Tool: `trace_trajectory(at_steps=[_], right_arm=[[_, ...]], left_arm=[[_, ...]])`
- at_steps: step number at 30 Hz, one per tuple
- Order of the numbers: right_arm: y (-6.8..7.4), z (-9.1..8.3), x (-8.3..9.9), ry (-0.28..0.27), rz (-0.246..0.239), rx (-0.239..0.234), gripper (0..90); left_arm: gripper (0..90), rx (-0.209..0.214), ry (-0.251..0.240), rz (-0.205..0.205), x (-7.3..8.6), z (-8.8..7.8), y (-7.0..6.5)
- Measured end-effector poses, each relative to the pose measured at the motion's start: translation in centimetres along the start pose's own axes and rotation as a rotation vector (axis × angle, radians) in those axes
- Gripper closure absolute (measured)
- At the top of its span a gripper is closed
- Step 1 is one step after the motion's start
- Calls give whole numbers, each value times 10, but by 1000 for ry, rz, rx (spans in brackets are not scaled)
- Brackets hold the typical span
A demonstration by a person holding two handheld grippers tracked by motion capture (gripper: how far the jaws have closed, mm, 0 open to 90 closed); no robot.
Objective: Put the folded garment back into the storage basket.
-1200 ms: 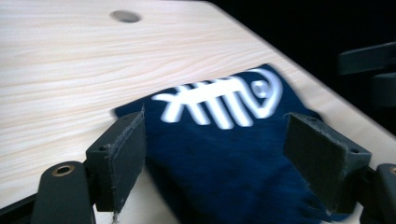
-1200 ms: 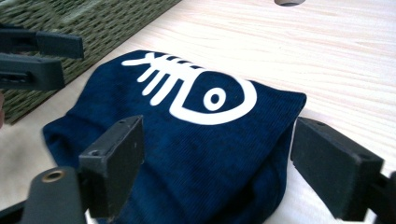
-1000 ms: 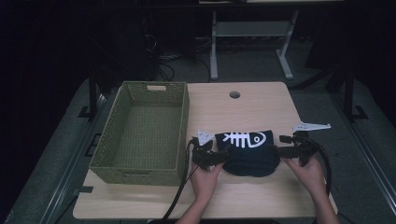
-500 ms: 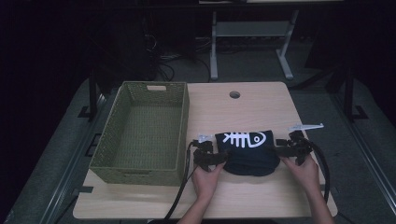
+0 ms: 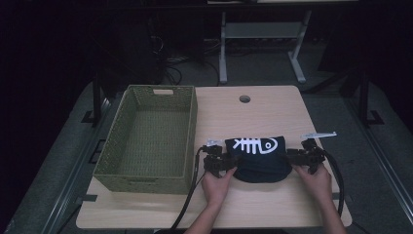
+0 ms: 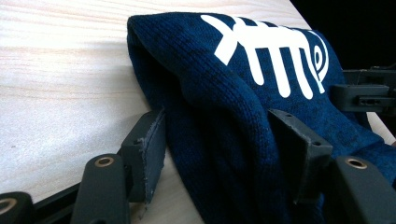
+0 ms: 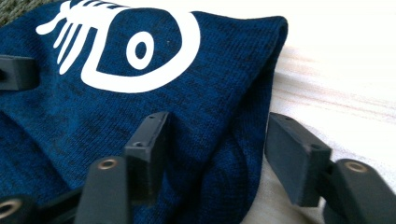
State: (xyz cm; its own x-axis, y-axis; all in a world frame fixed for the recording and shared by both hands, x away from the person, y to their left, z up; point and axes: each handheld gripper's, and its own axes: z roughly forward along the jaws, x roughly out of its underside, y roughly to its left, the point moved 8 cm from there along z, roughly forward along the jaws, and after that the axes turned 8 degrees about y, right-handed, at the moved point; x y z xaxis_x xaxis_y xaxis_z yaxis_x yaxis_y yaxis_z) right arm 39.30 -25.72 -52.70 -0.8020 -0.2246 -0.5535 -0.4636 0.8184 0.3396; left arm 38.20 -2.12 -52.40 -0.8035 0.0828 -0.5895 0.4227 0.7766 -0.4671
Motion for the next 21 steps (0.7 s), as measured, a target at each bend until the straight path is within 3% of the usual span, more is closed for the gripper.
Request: trace_trajectory(at_steps=[6,15,21], right_arm=[[0,0,0,-3,1,-12,475],[8,1,4,14,-18,-45,695],[19,-11,4,0,-49,-56,720]], left_arm=[[420,2,3,6,-1,3,-3],[665,35,4,19,-5,4,-13],[712,43,-5,50,-11,-4,-19]])
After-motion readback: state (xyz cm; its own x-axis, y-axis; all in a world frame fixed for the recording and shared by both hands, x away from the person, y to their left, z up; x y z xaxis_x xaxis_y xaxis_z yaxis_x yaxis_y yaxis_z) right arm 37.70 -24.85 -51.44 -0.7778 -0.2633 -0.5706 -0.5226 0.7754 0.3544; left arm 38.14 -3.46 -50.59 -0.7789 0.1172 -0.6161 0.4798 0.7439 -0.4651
